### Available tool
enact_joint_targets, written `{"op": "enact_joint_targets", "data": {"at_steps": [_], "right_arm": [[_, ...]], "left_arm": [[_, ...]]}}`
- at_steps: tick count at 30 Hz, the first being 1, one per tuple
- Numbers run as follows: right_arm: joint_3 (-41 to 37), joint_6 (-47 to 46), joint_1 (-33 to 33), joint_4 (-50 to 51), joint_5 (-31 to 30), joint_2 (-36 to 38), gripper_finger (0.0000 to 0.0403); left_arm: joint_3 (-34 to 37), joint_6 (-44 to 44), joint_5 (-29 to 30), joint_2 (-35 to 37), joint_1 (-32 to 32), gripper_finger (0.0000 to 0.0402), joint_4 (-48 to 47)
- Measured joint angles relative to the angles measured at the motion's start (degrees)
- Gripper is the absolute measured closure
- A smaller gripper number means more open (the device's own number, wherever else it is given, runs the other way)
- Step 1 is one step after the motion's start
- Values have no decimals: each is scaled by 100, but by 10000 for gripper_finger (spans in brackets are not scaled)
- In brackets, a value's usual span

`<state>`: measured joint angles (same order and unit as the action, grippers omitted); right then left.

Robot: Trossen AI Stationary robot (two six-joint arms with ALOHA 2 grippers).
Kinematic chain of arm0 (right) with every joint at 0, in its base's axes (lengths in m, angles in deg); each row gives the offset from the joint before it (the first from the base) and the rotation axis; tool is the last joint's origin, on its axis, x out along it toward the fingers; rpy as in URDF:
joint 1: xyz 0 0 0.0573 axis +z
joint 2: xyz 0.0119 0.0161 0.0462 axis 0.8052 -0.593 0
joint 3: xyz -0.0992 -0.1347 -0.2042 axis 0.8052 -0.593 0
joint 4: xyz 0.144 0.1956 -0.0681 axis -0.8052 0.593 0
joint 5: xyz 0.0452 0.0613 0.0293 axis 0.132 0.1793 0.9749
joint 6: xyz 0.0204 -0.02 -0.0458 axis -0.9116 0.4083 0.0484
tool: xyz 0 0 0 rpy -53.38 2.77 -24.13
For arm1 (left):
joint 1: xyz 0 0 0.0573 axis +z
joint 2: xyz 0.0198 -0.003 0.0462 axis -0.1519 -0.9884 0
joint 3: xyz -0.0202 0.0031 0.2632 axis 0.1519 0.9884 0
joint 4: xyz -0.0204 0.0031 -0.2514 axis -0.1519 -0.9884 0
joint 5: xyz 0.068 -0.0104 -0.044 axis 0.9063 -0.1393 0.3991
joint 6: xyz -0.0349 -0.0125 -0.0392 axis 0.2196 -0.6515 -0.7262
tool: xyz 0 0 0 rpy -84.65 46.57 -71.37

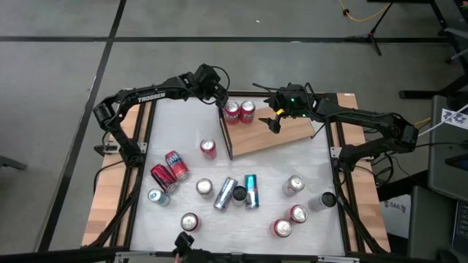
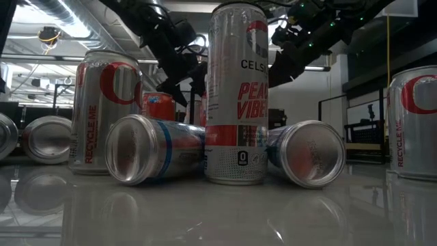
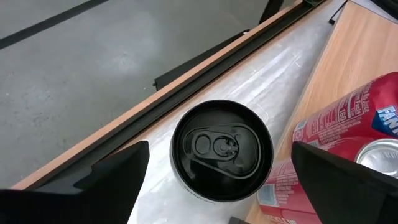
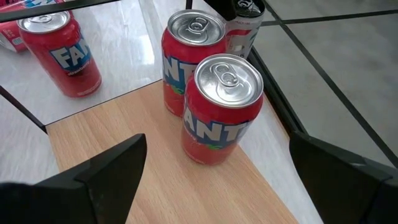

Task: Place canned beverage on shelf
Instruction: Put the top black soda can on the shelf

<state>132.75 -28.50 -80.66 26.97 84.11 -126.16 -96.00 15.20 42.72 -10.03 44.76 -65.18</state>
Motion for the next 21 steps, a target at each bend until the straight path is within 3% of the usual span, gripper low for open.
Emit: {"op": "enact_joint_targets", "data": {"at_steps": [21], "right_arm": [[2,0,0,1,1,-1,20]], "left_arm": [[0,-314,-170,0,139,13,121]]}}
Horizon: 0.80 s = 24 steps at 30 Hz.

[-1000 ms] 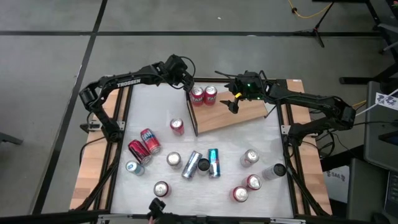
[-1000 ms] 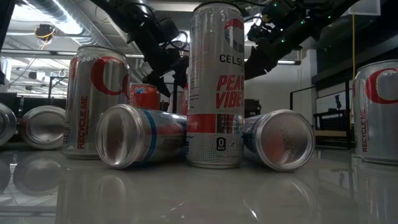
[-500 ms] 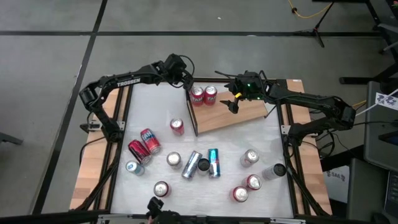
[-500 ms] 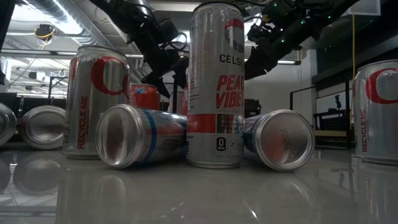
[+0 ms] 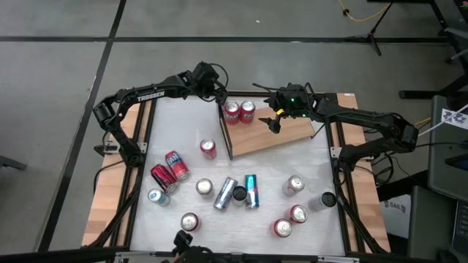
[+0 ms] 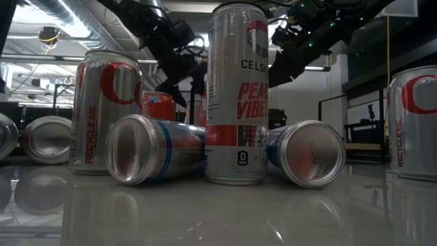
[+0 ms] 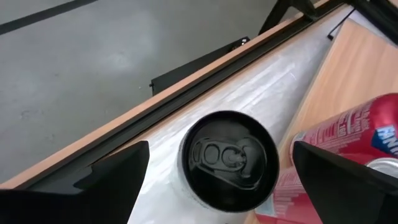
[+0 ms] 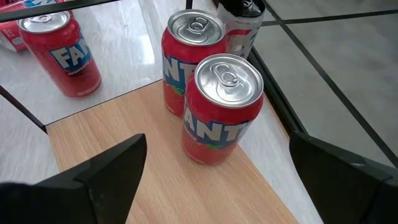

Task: Place canned beverage on shelf
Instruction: Put the top black soda can on the shelf

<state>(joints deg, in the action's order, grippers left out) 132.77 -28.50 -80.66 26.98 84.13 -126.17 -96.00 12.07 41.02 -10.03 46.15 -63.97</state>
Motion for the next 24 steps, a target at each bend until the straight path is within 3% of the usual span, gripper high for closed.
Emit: {"op": "enact_joint_targets", "data": {"at_steps": [13,24], "right_arm": [[0,0,0,-5,1,-1,20],[0,0,0,-7,-1,-1,20]], "left_arm": [[-331,-248,-481,-4,362,13,130],[-1348,-81,-482,-42,580,13,-950]]}}
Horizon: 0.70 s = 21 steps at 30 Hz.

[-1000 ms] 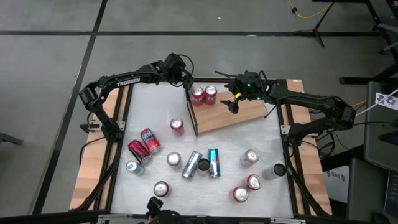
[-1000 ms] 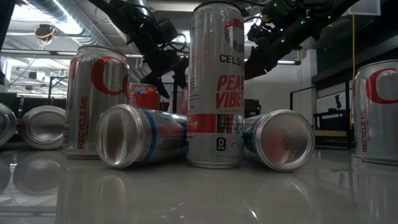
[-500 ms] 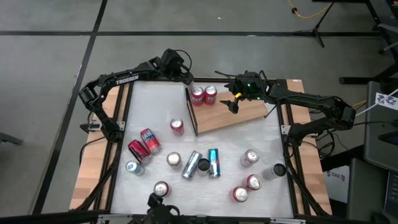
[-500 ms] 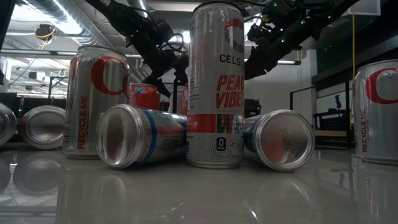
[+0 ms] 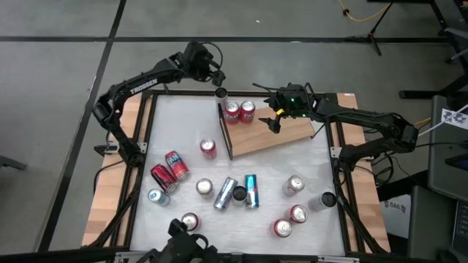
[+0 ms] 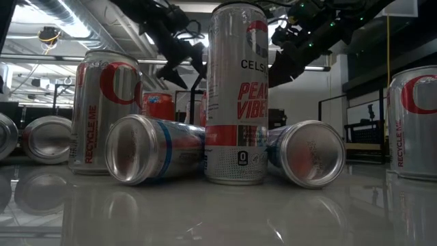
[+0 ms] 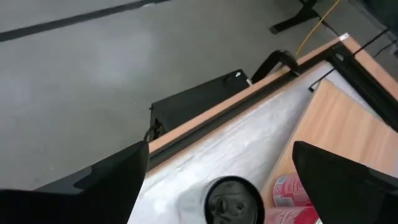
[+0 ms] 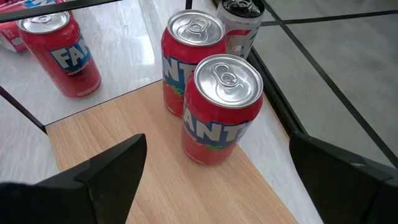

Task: Place canned beverage on shelf
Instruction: Put the top black soda can on the shelf

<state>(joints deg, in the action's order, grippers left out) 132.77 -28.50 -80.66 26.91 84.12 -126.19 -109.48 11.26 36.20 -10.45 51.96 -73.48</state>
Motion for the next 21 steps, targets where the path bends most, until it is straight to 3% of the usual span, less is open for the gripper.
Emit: {"op": "enact_joint_targets", "data": {"at_steps": [11,21], "right_arm": [[0,0,0,3,1,0,20],[0,0,0,4,0,0,19]], "left_arm": [[-1013,146,-169,-1055,-54,13,-1553],[-1031,142,-224,-1093,-260,13,-1633]]}}
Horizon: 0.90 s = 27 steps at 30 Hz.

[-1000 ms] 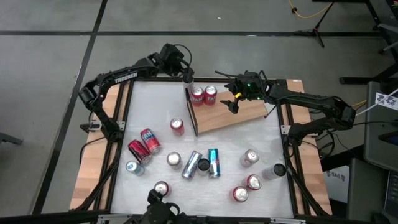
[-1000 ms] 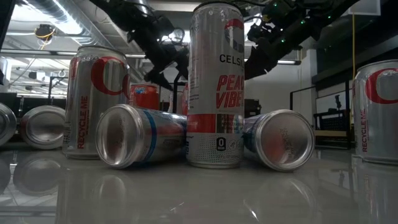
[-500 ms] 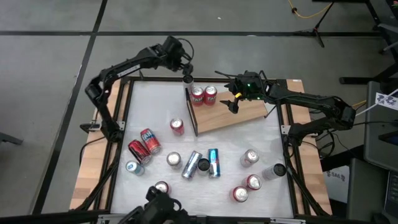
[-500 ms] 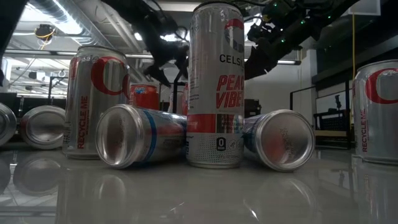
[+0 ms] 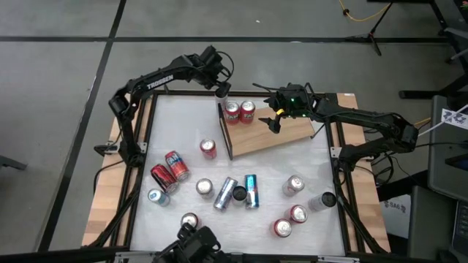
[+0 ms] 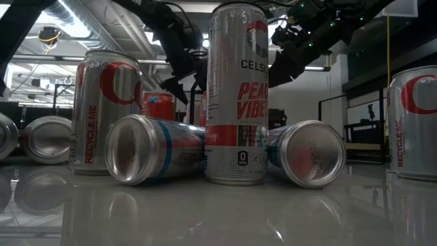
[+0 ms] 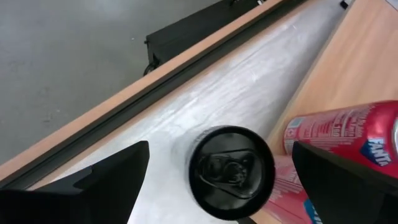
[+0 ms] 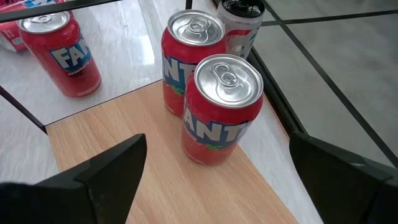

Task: Place canned beverage on shelf
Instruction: Put the top black soda can on the shelf

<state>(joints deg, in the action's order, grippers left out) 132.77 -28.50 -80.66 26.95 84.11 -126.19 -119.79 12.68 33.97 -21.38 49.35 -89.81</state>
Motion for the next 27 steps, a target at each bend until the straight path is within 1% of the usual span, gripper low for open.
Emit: {"op": "enact_joint_targets", "data": {"at_steps": [5,7,13,22,27], "right_arm": [[0,0,0,1,0,0,20],[0,0,0,1,0,0,20],[0,0,0,4,0,0,20],[0,0,0,9,0,0,20],[0,0,0,7,0,0,20]], "left_arm": [[-1,4,460,-59,-167,13,-19],[-1,3,543,-72,-209,13,-32],[-1,2,592,-169,-284,13,-153],[-1,-30,571,-516,-312,14,-208],[3,-35,587,-531,-316,35,-213]]}}
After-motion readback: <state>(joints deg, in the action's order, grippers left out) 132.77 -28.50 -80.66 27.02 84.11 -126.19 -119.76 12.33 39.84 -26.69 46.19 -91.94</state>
